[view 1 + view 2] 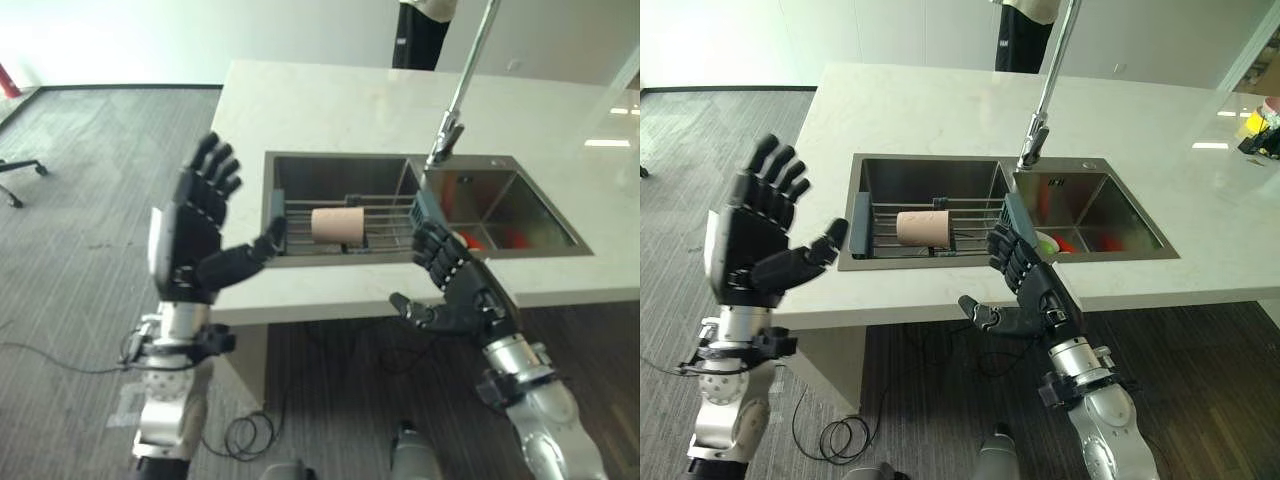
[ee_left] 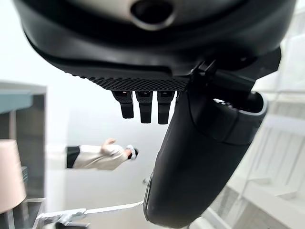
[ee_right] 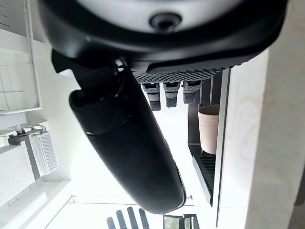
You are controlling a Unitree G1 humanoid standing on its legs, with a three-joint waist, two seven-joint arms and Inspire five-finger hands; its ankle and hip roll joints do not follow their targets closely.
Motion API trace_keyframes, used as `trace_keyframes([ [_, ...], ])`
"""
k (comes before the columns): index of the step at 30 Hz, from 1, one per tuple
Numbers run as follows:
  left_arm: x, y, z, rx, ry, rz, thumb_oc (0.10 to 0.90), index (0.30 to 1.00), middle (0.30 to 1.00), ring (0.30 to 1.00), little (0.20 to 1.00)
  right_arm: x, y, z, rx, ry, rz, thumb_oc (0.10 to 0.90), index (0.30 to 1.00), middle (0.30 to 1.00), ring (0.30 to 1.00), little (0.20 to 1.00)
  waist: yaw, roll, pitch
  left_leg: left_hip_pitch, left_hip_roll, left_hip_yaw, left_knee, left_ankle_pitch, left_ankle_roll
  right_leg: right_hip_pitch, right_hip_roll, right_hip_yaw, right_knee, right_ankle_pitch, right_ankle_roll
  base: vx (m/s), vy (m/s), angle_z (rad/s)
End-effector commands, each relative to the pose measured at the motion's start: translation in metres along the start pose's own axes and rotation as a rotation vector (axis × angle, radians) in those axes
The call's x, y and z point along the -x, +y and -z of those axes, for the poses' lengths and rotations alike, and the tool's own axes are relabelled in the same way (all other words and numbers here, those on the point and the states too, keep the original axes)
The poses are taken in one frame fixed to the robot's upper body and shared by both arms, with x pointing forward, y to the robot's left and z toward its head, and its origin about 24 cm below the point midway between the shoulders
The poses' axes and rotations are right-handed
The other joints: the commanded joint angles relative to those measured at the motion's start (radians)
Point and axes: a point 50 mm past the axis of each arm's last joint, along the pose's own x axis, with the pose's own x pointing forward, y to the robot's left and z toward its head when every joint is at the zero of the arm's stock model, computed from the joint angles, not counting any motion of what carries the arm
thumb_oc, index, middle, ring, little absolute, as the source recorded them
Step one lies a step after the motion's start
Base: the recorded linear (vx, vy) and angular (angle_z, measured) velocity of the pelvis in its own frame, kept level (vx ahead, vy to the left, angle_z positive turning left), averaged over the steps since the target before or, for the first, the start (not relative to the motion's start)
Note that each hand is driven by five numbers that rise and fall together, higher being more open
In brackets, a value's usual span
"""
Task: Place the dishes in the dishwasher.
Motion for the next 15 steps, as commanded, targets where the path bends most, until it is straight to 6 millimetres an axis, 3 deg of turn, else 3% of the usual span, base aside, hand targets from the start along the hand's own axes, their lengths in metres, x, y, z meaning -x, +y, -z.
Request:
trace_keyframes([
  [1,-0.012,-0.008,-0.056,0.013,-0.312,0.059,0.8,0.9,0.9,0.9,0.9,-0.019,-0.007,-0.047,0.085,-0.248,-0.017,0.8,0.9,0.9,0.9,0.9,-0.002,0.018,-0.099,0.147,0.072,0.022,-0.155,0.0,-0.046,0.073,0.063,-0.067,-0.061,0.076,-0.005,0.31,-0.422,0.45],
  [4,-0.013,-0.009,-0.057,0.029,-0.308,0.062,0.8,0.9,0.9,0.9,0.9,-0.018,-0.011,-0.05,0.107,-0.246,-0.008,0.8,0.9,0.9,0.9,0.9,-0.012,0.025,-0.111,0.159,0.123,0.044,-0.155,0.059,-0.077,0.095,0.104,-0.057,-0.061,0.052,-0.033,0.24,-0.314,0.22],
  [5,-0.013,-0.01,-0.058,0.043,-0.313,0.074,0.8,0.9,0.9,0.9,0.9,-0.016,-0.014,-0.052,0.115,-0.242,0.0,0.8,0.9,0.9,0.9,0.9,-0.012,0.029,-0.112,0.163,0.148,0.055,-0.155,0.131,-0.093,0.11,0.122,-0.061,-0.061,0.038,-0.046,0.25,-0.309,0.18],
  [6,-0.012,-0.009,-0.058,0.076,-0.32,0.084,0.8,0.9,0.9,0.9,0.9,-0.015,-0.018,-0.052,0.125,-0.233,0.003,0.8,0.9,0.9,0.9,0.9,-0.009,0.028,-0.112,0.173,0.167,0.066,-0.155,0.24,-0.11,0.13,0.139,-0.063,-0.061,0.018,-0.065,0.25,-0.315,0.21],
  [8,-0.009,-0.008,-0.058,0.126,-0.325,0.097,0.8,0.9,0.9,0.9,0.9,-0.012,-0.019,-0.052,0.135,-0.23,-0.002,0.8,0.9,0.9,0.9,0.9,0.01,0.003,-0.098,0.169,0.146,0.069,-0.147,0.347,-0.11,0.16,0.136,-0.055,-0.061,0.0,-0.088,0.2,-0.28,0.07],
  [10,-0.006,-0.008,-0.057,0.13,-0.332,0.116,0.8,0.9,0.9,0.9,0.9,-0.013,-0.019,-0.05,0.153,-0.227,-0.002,0.8,0.9,0.9,0.9,0.9,0.033,-0.011,-0.071,0.079,0.13,0.082,-0.069,0.35,-0.098,0.193,0.135,-0.047,-0.061,-0.016,-0.101,0.09,-0.151,-0.2],
  [11,-0.006,-0.009,-0.058,0.115,-0.338,0.121,0.8,0.9,0.9,0.9,0.9,-0.015,-0.019,-0.05,0.156,-0.228,0.003,0.8,0.9,0.9,0.9,0.9,0.038,-0.009,-0.063,0.067,0.132,0.101,-0.105,0.333,-0.093,0.2,0.138,-0.046,-0.061,-0.022,-0.098,0.07,0.088,-0.17],
  [12,-0.007,-0.009,-0.059,0.113,-0.349,0.112,0.8,0.9,0.9,0.9,0.9,-0.017,-0.02,-0.049,0.17,-0.232,0.018,0.8,0.9,0.9,0.9,0.9,0.03,0.03,-0.05,0.02,0.182,0.141,-0.155,0.262,-0.099,0.212,0.154,-0.058,-0.061,-0.037,-0.079,0.09,0.233,0.0],
  [14,-0.012,-0.008,-0.056,0.108,-0.348,0.109,0.8,0.9,0.9,0.9,0.9,-0.019,-0.023,-0.051,0.175,-0.238,0.029,0.8,0.9,0.9,0.9,0.9,0.019,0.045,-0.057,0.0,0.198,0.116,-0.155,0.24,-0.108,0.209,0.147,-0.06,-0.061,-0.042,-0.071,0.06,0.232,0.22],
  [15,-0.014,-0.011,-0.056,0.09,-0.343,0.116,0.8,0.9,0.9,0.9,0.9,-0.019,-0.024,-0.053,0.172,-0.238,0.034,0.8,0.9,0.9,0.9,0.9,0.012,0.052,-0.066,-0.003,0.194,0.099,-0.155,0.194,-0.111,0.205,0.141,-0.058,-0.061,-0.042,-0.065,0.04,0.164,0.26],
])
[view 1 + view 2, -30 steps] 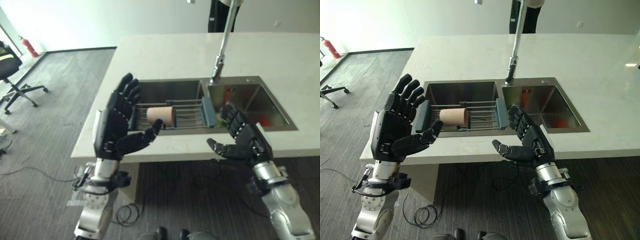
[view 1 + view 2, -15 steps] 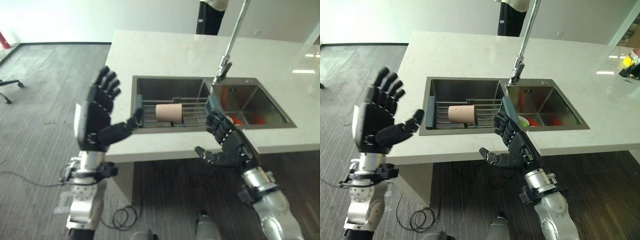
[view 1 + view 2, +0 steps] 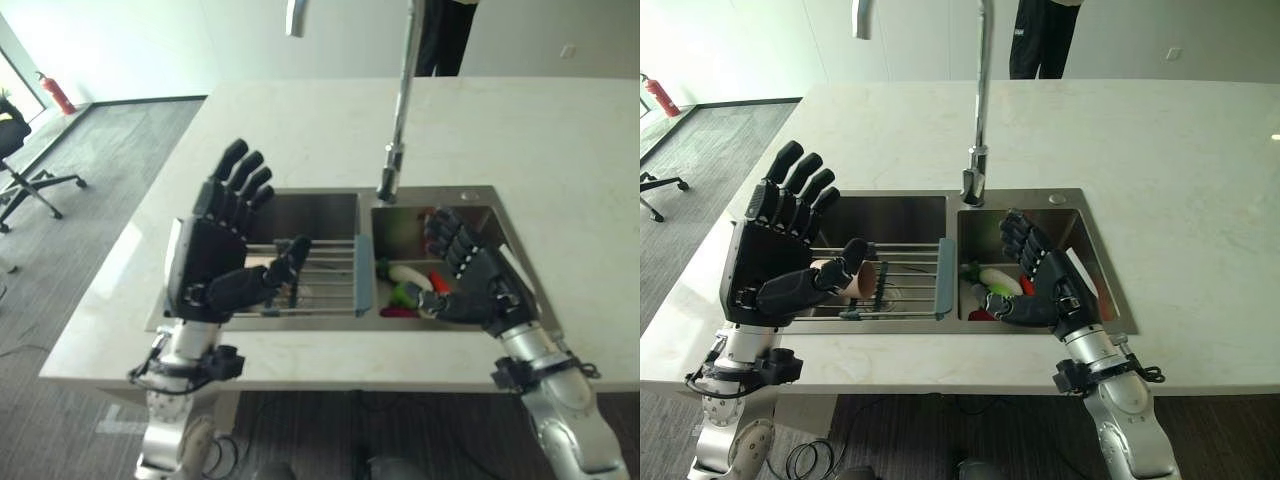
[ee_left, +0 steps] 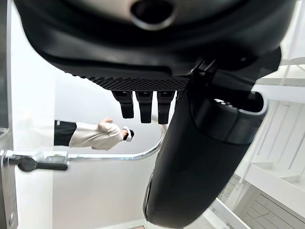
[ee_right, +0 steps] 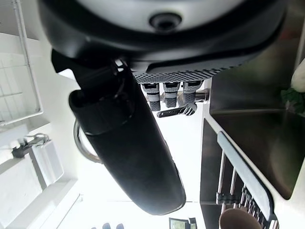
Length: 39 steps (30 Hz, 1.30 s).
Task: Place the dishes in the dishwasher.
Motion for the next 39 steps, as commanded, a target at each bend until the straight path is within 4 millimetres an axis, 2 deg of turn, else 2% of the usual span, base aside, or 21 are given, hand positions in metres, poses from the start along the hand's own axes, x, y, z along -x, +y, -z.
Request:
trace_keyframes([
  [1,-0.016,-0.001,-0.036,-0.084,-0.198,0.047,0.8,0.9,0.9,0.9,0.9,-0.007,-0.003,-0.043,0.016,-0.262,0.032,0.8,0.9,0.9,0.9,0.9,-0.003,-0.02,-0.095,0.099,-0.071,0.018,-0.051,-0.072,0.002,0.092,-0.031,0.002,-0.235,0.141,0.118,0.05,0.195,-0.03],
  [4,-0.017,0.0,-0.035,-0.056,-0.176,0.058,0.8,0.9,0.9,0.9,0.9,-0.002,-0.005,-0.04,0.02,-0.243,0.043,0.8,0.9,0.9,0.9,0.9,-0.017,-0.01,-0.12,0.099,-0.058,0.023,-0.051,-0.095,-0.009,0.096,-0.05,-0.019,-0.235,0.135,0.128,0.06,0.136,0.11],
  [8,-0.017,0.005,-0.035,-0.083,-0.163,0.043,0.8,0.9,0.9,0.9,0.9,-0.003,-0.003,-0.04,0.018,-0.232,0.046,0.8,0.9,0.9,0.9,0.9,-0.007,-0.012,-0.132,0.1,-0.069,0.014,-0.051,-0.107,-0.004,0.102,-0.064,-0.027,-0.235,0.132,0.137,0.05,0.097,0.24],
  [16,-0.022,0.013,-0.041,-0.3,-0.114,0.113,0.8,0.9,0.9,0.9,0.9,-0.009,-0.003,-0.043,0.055,-0.227,0.036,0.8,0.9,0.9,0.9,0.9,0.022,-0.013,-0.139,0.107,-0.085,0.006,-0.051,-0.122,0.01,0.115,-0.09,-0.037,-0.235,0.132,0.152,0.03,0.076,0.11],
  [18,-0.025,0.017,-0.038,-0.382,-0.045,0.153,0.8,0.9,0.9,0.9,0.9,-0.011,-0.003,-0.044,0.064,-0.227,0.036,0.8,0.9,0.9,0.9,0.9,0.024,-0.01,-0.142,0.109,-0.085,0.007,-0.051,-0.125,0.011,0.117,-0.095,-0.037,-0.235,0.131,0.155,-0.01,0.07,-0.01],
  [21,-0.035,0.031,-0.038,-0.514,0.031,0.197,0.8,0.9,0.9,0.9,0.9,-0.016,-0.006,-0.047,0.083,-0.229,0.018,0.8,0.9,0.9,0.9,0.9,0.017,-0.001,-0.15,0.114,-0.087,0.016,-0.051,-0.129,0.013,0.118,-0.101,-0.033,-0.235,0.133,0.164,-0.03,0.077,-0.02],
  [24,-0.045,0.036,-0.039,-0.665,0.067,0.259,0.8,0.9,0.9,0.9,0.9,-0.019,-0.006,-0.049,0.094,-0.227,0.009,0.8,0.9,0.9,0.9,0.9,0.008,0.009,-0.158,0.118,-0.086,0.024,-0.051,-0.131,0.014,0.118,-0.1,-0.024,-0.235,0.132,0.167,-0.02,0.077,-0.06],
  [28,-0.065,0.051,-0.04,-0.865,0.171,0.331,0.8,0.9,0.9,0.9,0.9,-0.026,-0.01,-0.053,0.113,-0.22,-0.013,0.8,0.9,0.9,0.9,0.9,-0.009,0.026,-0.166,0.124,-0.086,0.041,-0.051,-0.136,0.015,0.116,-0.098,-0.01,-0.235,0.132,0.172,-0.03,0.061,-0.1],
  [35,-0.093,0.079,-0.044,-1.114,0.304,0.332,0.8,0.9,0.9,0.9,0.9,-0.032,-0.015,-0.06,0.133,-0.214,-0.042,0.8,0.9,0.9,0.9,0.9,-0.046,0.05,-0.176,0.131,-0.085,0.074,-0.051,-0.141,0.015,0.108,-0.086,0.02,-0.235,0.132,0.176,-0.04,0.041,-0.19],
  [39,-0.101,0.092,-0.042,-1.207,0.373,0.33,0.8,0.9,0.9,0.9,0.9,-0.034,-0.018,-0.061,0.145,-0.208,-0.05,0.8,0.9,0.9,0.9,0.9,-0.061,0.058,-0.179,0.134,-0.085,0.089,-0.051,-0.144,0.018,0.104,-0.077,0.037,-0.235,0.131,0.176,-0.03,0.021,-0.15],
])
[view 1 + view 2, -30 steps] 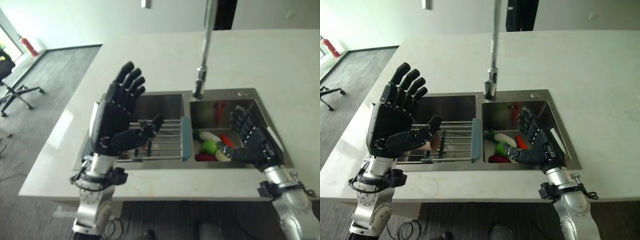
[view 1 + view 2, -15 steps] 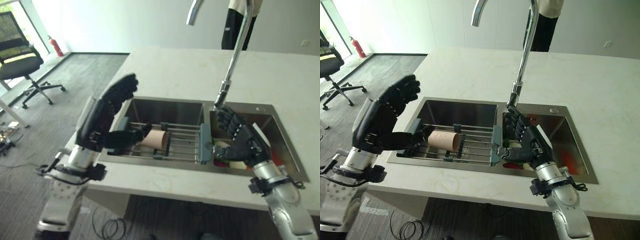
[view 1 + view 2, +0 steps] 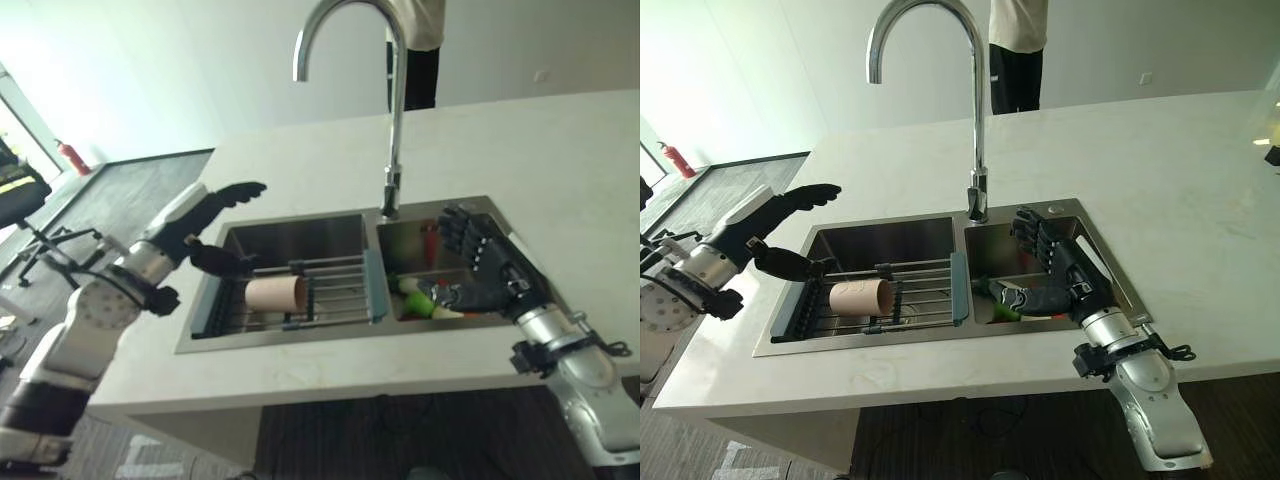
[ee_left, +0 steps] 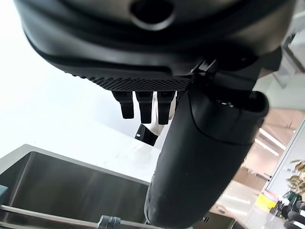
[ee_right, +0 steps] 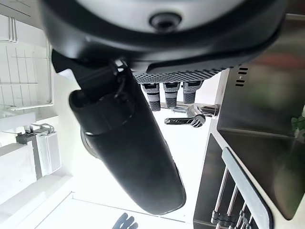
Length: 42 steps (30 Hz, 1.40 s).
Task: Place the dishes in the dishwasher.
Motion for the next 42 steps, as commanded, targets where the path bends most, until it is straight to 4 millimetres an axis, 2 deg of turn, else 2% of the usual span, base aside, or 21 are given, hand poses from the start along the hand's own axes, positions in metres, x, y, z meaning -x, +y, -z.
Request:
trace_keyframes([
  [1,-0.006,0.051,-0.026,-0.151,-0.077,-0.162,0.8,0.9,0.9,0.9,0.9,-0.02,-0.004,-0.058,0.032,-0.298,-0.031,0.8,0.9,0.9,0.9,0.9,-0.007,-0.002,-0.025,0.03,0.04,-0.007,0.045,-0.094,-0.013,0.074,-0.003,0.012,-0.058,0.001,0.083,-0.03,0.011,-0.23],
  [7,-0.009,0.049,-0.005,-0.182,0.048,-0.105,0.8,0.9,0.9,0.9,0.9,-0.019,-0.007,-0.058,0.032,-0.29,-0.044,0.8,0.9,0.9,0.9,0.9,-0.025,0.007,-0.028,0.034,0.045,0.011,0.045,-0.094,-0.011,0.069,0.01,0.031,-0.058,-0.001,0.082,-0.02,0.012,-0.15],
  [9,-0.008,0.042,0.009,-0.175,0.104,-0.068,0.8,0.9,0.9,0.9,0.9,-0.02,-0.008,-0.057,0.03,-0.287,-0.053,0.8,0.9,0.9,0.9,0.9,-0.03,0.009,-0.027,0.036,0.046,0.016,0.045,-0.094,-0.01,0.068,0.016,0.038,-0.058,-0.001,0.08,-0.01,0.007,-0.08],
  [14,-0.007,0.032,0.026,-0.168,0.184,0.022,0.8,0.9,0.9,0.9,0.9,-0.02,-0.009,-0.057,0.038,-0.282,-0.063,0.8,0.9,0.9,0.9,0.9,-0.037,0.013,-0.026,0.04,0.05,0.026,0.045,-0.091,-0.009,0.067,0.023,0.046,-0.058,-0.002,0.079,-0.01,0.011,-0.13],
  [26,-0.007,0.022,0.039,-0.154,0.246,0.12,0.8,0.9,0.9,0.9,0.9,-0.021,-0.01,-0.054,0.003,-0.271,-0.085,0.8,0.9,0.9,0.9,0.9,-0.045,0.015,-0.022,0.045,0.056,0.04,0.045,-0.088,-0.008,0.068,0.027,0.048,-0.058,-0.002,0.078,0.0,0.003,-0.02],
  [42,-0.006,0.01,0.063,-0.231,0.339,0.098,0.8,0.9,0.9,0.9,0.9,-0.023,-0.005,-0.05,-0.035,-0.26,-0.135,0.8,0.9,0.9,0.9,0.9,-0.062,0.01,-0.025,0.047,0.062,0.056,0.045,-0.086,-0.007,0.065,0.037,0.063,-0.058,-0.002,0.074,0.0,-0.001,-0.03],
])
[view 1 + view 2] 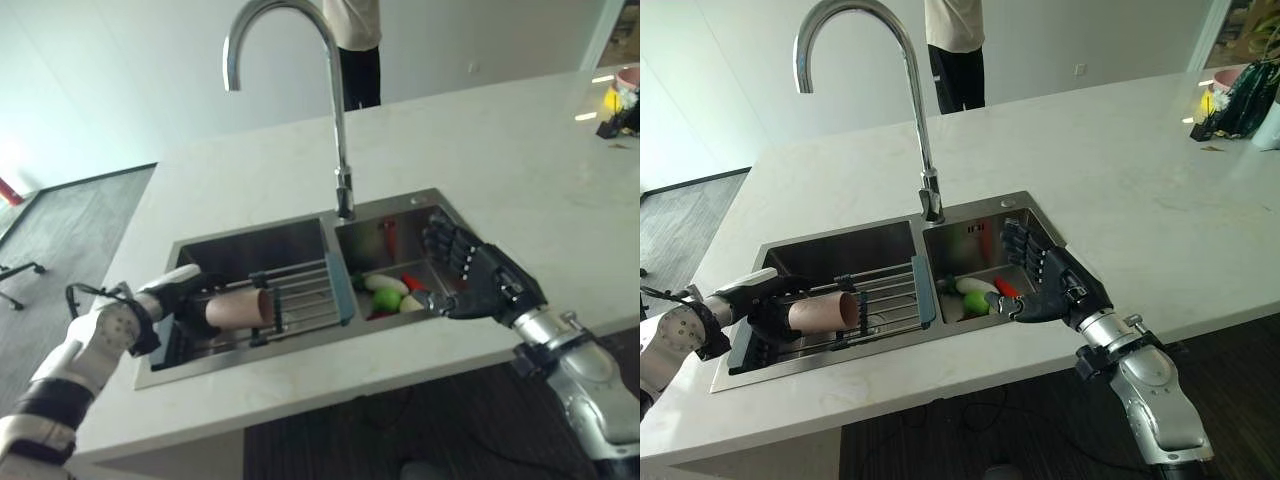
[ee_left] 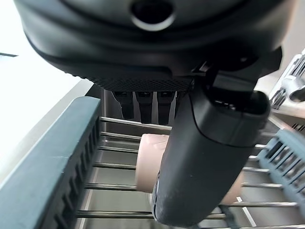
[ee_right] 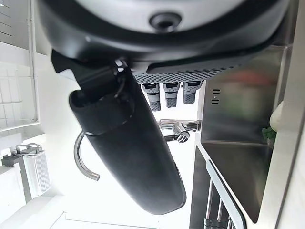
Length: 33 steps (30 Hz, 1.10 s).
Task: Place the dishes in the dishwasher.
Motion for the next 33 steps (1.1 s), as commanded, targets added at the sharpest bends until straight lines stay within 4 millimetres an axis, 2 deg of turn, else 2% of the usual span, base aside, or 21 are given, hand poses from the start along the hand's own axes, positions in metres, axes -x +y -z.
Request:
trace_keyframes([
  [1,0.005,0.066,-0.028,-0.049,-0.099,-0.299,0.8,0.9,0.9,0.9,0.9,-0.017,-0.004,-0.055,0.051,-0.274,-0.036,0.8,0.9,0.9,0.9,0.9,-0.004,0.003,-0.029,-0.019,0.031,-0.038,0.104,-0.095,0.007,0.061,-0.021,-0.01,-0.002,-0.033,0.081,0.02,-0.005,-0.1],
  [12,-0.002,0.051,-0.013,-0.013,-0.029,-0.312,0.8,0.9,0.9,0.9,0.9,-0.014,-0.003,-0.05,0.046,-0.256,-0.046,0.8,0.9,0.9,0.9,0.9,-0.023,-0.001,-0.029,-0.009,0.037,-0.018,0.104,-0.096,0.008,0.06,-0.012,0.007,-0.002,-0.032,0.079,0.02,-0.004,-0.06],
  [27,-0.013,0.019,0.009,-0.027,0.132,-0.151,0.8,0.9,0.9,0.9,0.9,-0.012,-0.002,-0.048,0.053,-0.249,-0.06,0.8,0.9,0.9,0.9,0.9,-0.045,-0.002,-0.027,-0.002,0.038,-0.002,0.104,-0.098,0.013,0.059,-0.005,0.025,-0.002,-0.029,0.08,0.01,0.0,-0.02],
  [28,-0.014,0.018,0.01,-0.033,0.143,-0.138,0.714,0.771,0.771,0.771,0.771,-0.012,-0.002,-0.048,0.054,-0.249,-0.062,0.8,0.9,0.9,0.9,0.9,-0.046,-0.001,-0.027,-0.001,0.038,-0.002,0.104,-0.098,0.013,0.059,-0.004,0.026,-0.002,-0.03,0.079,0.0,0.0,0.0],
  [29,-0.014,0.016,0.011,-0.046,0.157,-0.122,0.692,0.738,0.738,0.738,0.738,-0.012,-0.001,-0.049,0.055,-0.249,-0.063,0.8,0.9,0.9,0.9,0.9,-0.046,-0.001,-0.026,-0.001,0.038,-0.001,0.104,-0.098,0.014,0.059,-0.003,0.027,-0.002,-0.03,0.079,0.0,0.0,0.0],
  [30,-0.015,0.011,0.015,-0.052,0.186,-0.084,0.565,0.547,0.547,0.547,0.547,-0.012,-0.002,-0.049,0.056,-0.25,-0.064,0.8,0.9,0.9,0.9,0.9,-0.047,-0.002,-0.026,-0.001,0.038,-0.001,0.104,-0.098,0.014,0.058,-0.002,0.027,-0.002,-0.029,0.08,0.0,0.0,0.0],
  [31,-0.015,0.008,0.017,-0.061,0.204,-0.064,0.502,0.453,0.453,0.453,0.453,-0.012,-0.002,-0.05,0.055,-0.25,-0.064,0.8,0.9,0.9,0.9,0.9,-0.048,-0.002,-0.025,0.0,0.038,0.0,0.104,-0.099,0.014,0.059,-0.002,0.027,-0.002,-0.029,0.08,0.0,0.0,0.0],
  [32,-0.016,0.005,0.02,-0.059,0.223,-0.044,0.4,0.3,0.3,0.3,0.3,-0.012,-0.002,-0.05,0.055,-0.251,-0.065,0.8,0.9,0.9,0.9,0.9,-0.05,-0.002,-0.025,0.0,0.038,0.001,0.104,-0.099,0.015,0.058,-0.002,0.028,-0.002,-0.029,0.08,0.0,-0.001,-0.04],
  [33,-0.016,0.003,0.022,-0.058,0.24,-0.029,0.4,0.3,0.3,0.3,0.3,-0.012,-0.002,-0.05,0.054,-0.251,-0.065,0.8,0.9,0.9,0.9,0.9,-0.05,-0.003,-0.025,0.0,0.038,0.001,0.104,-0.099,0.015,0.058,-0.001,0.029,-0.002,-0.029,0.08,0.0,-0.002,-0.07],
])
